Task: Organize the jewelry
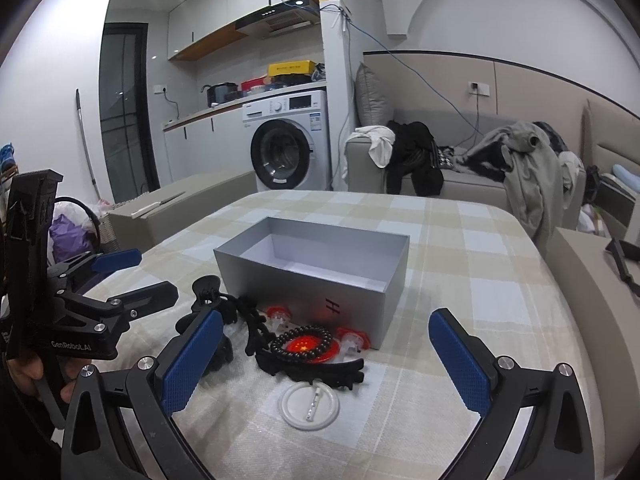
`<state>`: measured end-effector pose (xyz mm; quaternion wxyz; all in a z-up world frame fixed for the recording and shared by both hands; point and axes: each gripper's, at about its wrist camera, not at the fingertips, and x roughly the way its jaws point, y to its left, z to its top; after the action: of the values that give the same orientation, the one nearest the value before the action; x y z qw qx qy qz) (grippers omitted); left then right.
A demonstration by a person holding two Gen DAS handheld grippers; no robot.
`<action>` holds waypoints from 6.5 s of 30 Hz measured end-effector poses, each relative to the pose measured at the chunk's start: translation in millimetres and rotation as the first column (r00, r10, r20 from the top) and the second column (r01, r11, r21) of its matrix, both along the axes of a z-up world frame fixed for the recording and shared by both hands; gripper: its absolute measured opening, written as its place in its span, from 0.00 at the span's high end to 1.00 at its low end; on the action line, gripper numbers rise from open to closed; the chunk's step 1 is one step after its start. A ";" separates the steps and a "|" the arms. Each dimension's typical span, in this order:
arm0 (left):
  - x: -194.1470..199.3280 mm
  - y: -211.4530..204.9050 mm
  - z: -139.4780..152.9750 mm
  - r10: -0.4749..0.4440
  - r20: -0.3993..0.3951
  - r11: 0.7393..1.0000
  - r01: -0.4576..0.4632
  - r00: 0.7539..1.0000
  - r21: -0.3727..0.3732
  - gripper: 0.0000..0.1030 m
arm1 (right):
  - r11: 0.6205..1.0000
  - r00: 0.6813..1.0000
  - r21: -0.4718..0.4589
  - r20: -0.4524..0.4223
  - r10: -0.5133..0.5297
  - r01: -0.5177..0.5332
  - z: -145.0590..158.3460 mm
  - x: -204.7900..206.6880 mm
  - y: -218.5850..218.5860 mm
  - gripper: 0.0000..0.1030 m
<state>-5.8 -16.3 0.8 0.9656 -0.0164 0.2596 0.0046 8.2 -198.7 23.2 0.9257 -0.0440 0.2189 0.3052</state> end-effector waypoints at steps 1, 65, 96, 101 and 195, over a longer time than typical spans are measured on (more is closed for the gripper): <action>0.2 -0.7 -0.1 0.004 -0.001 1.000 -0.003 1.000 0.005 0.01 | 1.000 1.000 0.002 -0.003 0.001 -0.001 0.0 0.5 0.2 0.00; 16.5 -3.8 -18.7 -0.180 -0.239 0.980 0.155 0.954 -0.122 0.18 | 0.993 0.971 -0.037 -0.216 0.106 -0.116 -12.3 -8.5 3.5 0.60; 45.7 15.2 -13.4 -0.247 -0.227 0.955 0.196 0.942 -0.224 0.63 | 0.999 0.964 -0.025 -0.265 -0.037 0.031 18.6 11.7 31.9 0.60; 37.5 18.2 -8.9 -0.280 -0.196 0.943 0.232 0.940 -0.239 0.63 | 0.999 0.966 -0.030 -0.254 -0.046 0.040 23.0 12.3 39.1 0.60; 84.9 -15.7 18.8 -0.055 -0.082 0.997 0.050 0.995 -0.051 0.62 | 0.995 0.955 0.103 -0.294 0.031 -0.001 10.2 96.0 23.0 0.58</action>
<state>79.1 -32.0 19.5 0.9530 -0.0331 0.2999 -0.0265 104.2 -175.7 33.5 0.8813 0.0473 0.3383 0.3265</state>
